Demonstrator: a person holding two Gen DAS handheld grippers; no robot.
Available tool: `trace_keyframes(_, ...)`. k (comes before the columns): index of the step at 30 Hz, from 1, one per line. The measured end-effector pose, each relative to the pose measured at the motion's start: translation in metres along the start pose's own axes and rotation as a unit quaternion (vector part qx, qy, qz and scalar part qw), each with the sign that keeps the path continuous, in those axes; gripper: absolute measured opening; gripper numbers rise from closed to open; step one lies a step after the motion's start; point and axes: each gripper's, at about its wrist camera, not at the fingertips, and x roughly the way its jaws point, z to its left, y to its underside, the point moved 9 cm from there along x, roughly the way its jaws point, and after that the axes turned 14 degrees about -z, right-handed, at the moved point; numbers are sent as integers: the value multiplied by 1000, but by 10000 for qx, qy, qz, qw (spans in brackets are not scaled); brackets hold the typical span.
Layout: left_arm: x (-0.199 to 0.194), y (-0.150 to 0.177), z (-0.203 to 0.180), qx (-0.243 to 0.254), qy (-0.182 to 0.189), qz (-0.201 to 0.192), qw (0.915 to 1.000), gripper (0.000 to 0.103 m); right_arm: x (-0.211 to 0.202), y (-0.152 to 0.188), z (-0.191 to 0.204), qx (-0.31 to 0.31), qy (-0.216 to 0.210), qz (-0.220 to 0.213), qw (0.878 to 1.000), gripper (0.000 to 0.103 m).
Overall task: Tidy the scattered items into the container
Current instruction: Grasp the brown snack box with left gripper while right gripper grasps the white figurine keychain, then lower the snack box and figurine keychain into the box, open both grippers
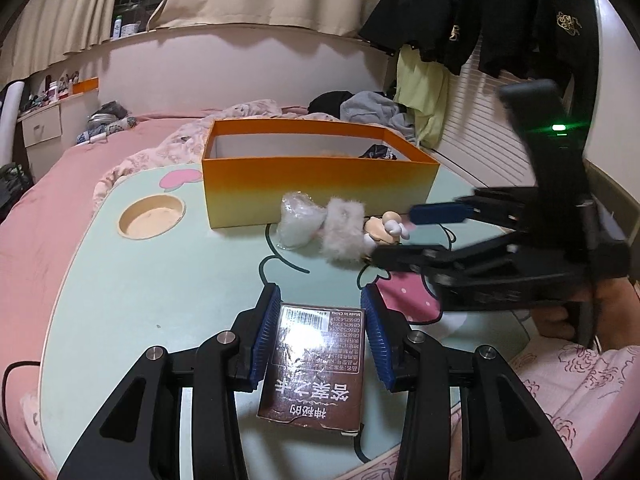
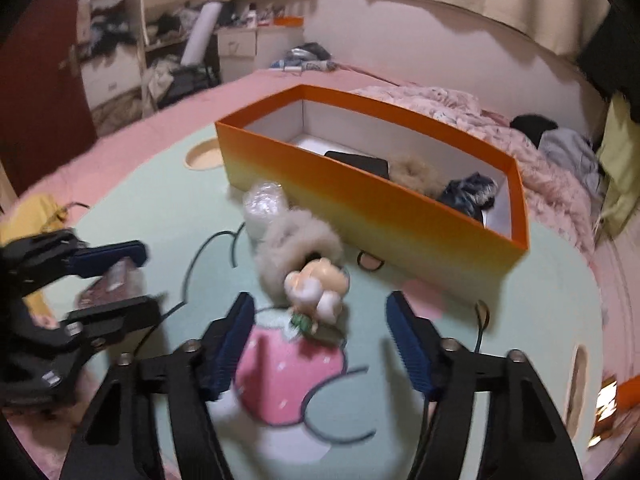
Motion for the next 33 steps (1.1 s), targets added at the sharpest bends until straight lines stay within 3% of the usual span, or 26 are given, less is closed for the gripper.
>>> trace_keyframes(2,0,0,0,-5,8,-3,10000,43,12,-1,-1,70,-106,85,9999,53)
trace_keyframes(3,0,0,-1,-2,13,1,10000,43,18,1,-1,200,-255,188,9993,39)
trace_keyframes(4,0,1,-1,7,16,4,10000,43,22,2,0,319,-371,253,9985,35)
trace_keyframes(8,-1,-1,-4,40,32,-3,10000,43,12,8,-6,701,-481,217,9961,34)
trace_keyframes(17,11,-1,-21,174,120,98,9997,43,-45,39,-35,1403,355,-107,9894,34)
trace_keyframes(21,20,8,-28,245,150,230,9993,43,-53,48,-35,1293,635,-153,9895,34)
trace_keyframes(33,20,11,-30,334,133,247,9990,43,-53,51,-37,1264,603,-138,9900,34)
